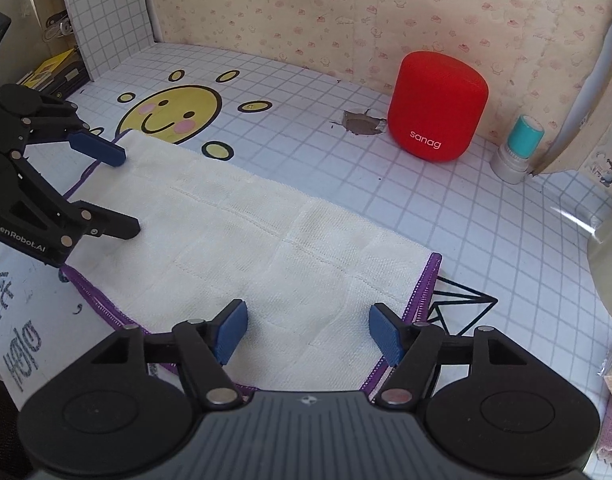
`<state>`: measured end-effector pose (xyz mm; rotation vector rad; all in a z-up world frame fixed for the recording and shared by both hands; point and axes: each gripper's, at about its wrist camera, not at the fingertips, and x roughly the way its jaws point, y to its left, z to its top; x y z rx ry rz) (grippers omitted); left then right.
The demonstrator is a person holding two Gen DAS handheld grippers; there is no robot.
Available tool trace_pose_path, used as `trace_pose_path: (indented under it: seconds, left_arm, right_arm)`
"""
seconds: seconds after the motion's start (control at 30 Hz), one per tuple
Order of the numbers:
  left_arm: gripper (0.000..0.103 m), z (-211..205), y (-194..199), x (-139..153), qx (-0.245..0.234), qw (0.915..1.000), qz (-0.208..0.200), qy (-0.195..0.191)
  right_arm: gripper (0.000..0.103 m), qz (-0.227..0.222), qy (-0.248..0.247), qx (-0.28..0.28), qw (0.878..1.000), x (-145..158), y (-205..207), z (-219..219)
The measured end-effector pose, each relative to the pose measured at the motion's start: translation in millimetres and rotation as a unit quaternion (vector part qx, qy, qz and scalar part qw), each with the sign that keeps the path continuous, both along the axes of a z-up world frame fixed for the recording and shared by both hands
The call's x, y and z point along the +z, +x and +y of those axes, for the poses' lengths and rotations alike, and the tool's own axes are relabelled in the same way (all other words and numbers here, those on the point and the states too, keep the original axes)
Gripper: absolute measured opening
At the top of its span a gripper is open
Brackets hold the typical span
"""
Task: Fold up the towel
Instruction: 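Pull both open grippers back from the folded towel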
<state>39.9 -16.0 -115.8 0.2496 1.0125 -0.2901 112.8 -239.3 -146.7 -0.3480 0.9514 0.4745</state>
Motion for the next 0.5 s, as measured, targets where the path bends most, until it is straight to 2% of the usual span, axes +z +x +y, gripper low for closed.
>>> trace_pose_path:
  seconds: [0.1, 0.2, 0.27, 0.37, 0.5]
  left_arm:
    - [0.076, -2.1, 8.0, -0.9, 0.007, 1.0, 0.001, -0.003]
    - [0.082, -5.4, 12.5, -1.8, 0.015, 0.9999, 0.002, 0.001]
    - [0.083, -6.5, 12.1, -1.5, 0.02, 0.9998, 0.005, 0.005]
    - [0.083, -6.8, 7.4, 1.6, 0.027, 0.9995, 0.015, 0.007]
    - [0.083, -5.7, -9.7, 11.6, 0.026, 0.9996, 0.008, 0.001]
  right_arm:
    - [0.071, -0.004, 0.002, -0.008, 1.0, -0.2, 9.8, -3.2]
    - [0.073, 0.0, -0.001, -0.021, 1.0, 1.5, 15.4, -3.4]
    - [0.073, 0.006, -0.003, -0.031, 1.0, 3.4, 17.2, -2.8]
    - [0.074, 0.004, 0.012, -0.048, 0.999, 10.8, 12.5, -5.0]
    - [0.08, -0.003, 0.029, -0.068, 0.997, 20.0, 3.4, -9.5]
